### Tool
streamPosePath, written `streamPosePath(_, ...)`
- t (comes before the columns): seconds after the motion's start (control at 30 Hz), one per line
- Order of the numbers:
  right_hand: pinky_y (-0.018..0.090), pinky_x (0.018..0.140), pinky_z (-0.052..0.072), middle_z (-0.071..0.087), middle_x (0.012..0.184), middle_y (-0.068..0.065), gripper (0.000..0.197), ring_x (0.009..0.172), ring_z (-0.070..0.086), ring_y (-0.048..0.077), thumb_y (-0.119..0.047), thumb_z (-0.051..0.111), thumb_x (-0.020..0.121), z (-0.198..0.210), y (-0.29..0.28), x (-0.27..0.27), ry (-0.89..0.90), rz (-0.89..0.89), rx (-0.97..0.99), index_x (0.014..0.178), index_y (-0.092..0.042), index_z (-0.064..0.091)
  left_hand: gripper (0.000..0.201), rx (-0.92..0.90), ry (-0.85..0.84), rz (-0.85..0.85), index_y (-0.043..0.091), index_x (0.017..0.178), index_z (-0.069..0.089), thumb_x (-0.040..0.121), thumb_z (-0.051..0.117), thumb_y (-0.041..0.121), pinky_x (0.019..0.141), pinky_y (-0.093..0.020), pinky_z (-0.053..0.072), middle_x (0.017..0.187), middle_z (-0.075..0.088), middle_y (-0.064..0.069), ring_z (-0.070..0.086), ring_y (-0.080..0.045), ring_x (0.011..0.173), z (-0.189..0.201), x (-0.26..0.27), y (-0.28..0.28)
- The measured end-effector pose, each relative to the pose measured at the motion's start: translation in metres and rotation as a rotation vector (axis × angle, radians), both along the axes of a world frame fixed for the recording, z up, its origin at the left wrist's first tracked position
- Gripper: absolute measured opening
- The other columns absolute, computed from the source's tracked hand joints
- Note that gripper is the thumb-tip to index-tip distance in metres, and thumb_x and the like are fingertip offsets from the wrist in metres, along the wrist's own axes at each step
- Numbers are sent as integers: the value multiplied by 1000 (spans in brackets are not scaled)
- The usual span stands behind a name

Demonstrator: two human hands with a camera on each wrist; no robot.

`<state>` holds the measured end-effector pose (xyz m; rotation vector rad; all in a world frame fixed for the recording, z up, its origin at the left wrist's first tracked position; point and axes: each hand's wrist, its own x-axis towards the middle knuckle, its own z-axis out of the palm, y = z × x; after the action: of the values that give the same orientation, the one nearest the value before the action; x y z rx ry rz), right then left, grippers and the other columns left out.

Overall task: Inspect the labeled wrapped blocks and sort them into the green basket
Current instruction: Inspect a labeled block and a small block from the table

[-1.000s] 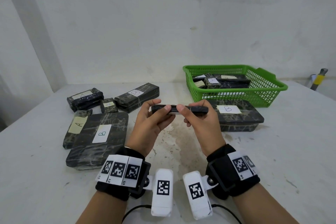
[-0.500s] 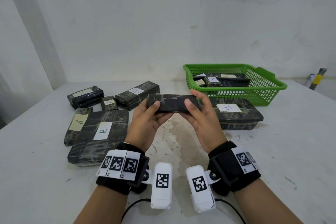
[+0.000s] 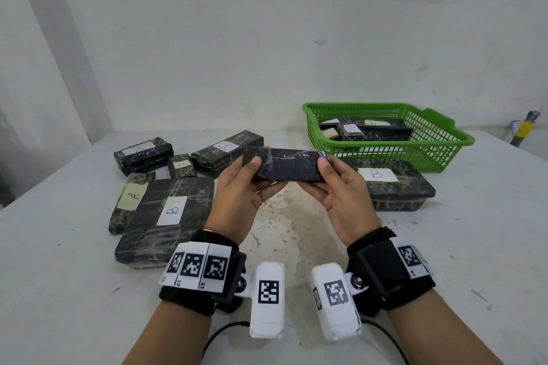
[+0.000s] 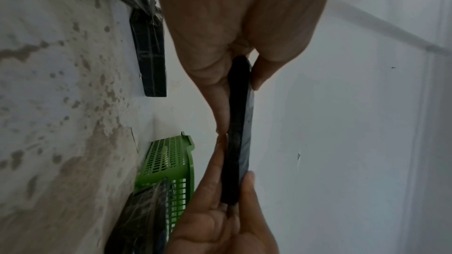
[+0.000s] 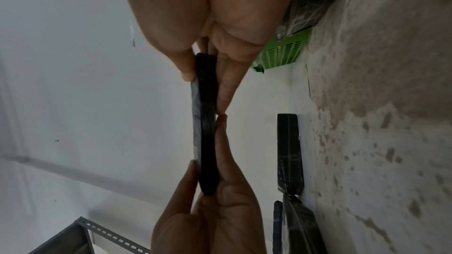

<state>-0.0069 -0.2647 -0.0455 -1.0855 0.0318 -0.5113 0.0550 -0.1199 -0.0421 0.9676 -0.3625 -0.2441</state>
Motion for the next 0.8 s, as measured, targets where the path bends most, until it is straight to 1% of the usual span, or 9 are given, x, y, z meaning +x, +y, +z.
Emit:
streamPosePath(0.13,30,79,60,71,101,9,22,91,71,16,-6,46,101,-1,-2,1,-1,-31,-71,118,-1,59,34,-30,76,2,0,112,64,101,47,28,85,-42,60,109,70,-20,70,-32,99,0,-1,-3)
streamPosePath(0.23,34,80,61,70,102,13,17,94,70,22,-7,48,100,-1,0,1,19,6,-39,111,-4,61,34,0,47,76,1,97,66,104,43,24,79,-41,61,92,75,-16,72,-29,88,-1,1,-3)
streamPosePath(0.3,38,85,60,68,109,19,23,103,66,30,-18,52,99,0,1,1,34,37,14,112,-1,61,35,6,27,105,2,90,66,105,42,22,77,-42,61,84,75,-14,73,-27,82,-1,1,-2)
streamPosePath(0.33,40,88,59,67,113,21,36,106,66,33,-28,54,96,0,2,0,47,55,34,114,3,60,35,4,24,112,2,88,65,105,42,22,77,-42,61,82,75,-13,73,-27,81,0,0,-2)
streamPosePath(0.4,38,89,58,69,115,22,51,107,68,33,-40,54,90,1,1,-1,83,89,44,115,4,61,33,11,22,109,1,89,65,104,43,22,75,-41,62,84,75,-14,72,-28,83,0,0,-3)
streamPosePath(0.5,32,84,60,73,103,16,36,97,71,25,-31,46,101,-1,0,0,96,54,-38,101,-1,67,33,31,2,73,2,95,67,105,41,21,74,-38,62,89,75,-13,72,-26,87,-1,-2,-2)
streamPosePath(0.57,34,85,59,74,98,14,34,95,72,23,-27,44,103,-3,-1,1,86,5,-77,98,-3,68,33,16,8,27,3,100,67,103,43,24,76,-38,62,95,74,-12,72,-25,92,0,-3,-2)
streamPosePath(0.67,38,89,58,72,102,18,34,98,71,27,-27,44,103,-3,-1,1,81,-9,-96,101,-2,67,39,24,-5,-6,4,105,65,92,51,38,80,-41,61,100,74,-10,72,-24,95,2,-6,-2)
streamPosePath(0.8,38,82,60,70,109,21,40,97,70,25,-30,42,103,-1,2,-2,91,56,-71,109,2,64,26,121,-92,92,6,96,68,102,46,17,74,-32,61,84,76,-4,73,-17,84,-2,-3,-1)
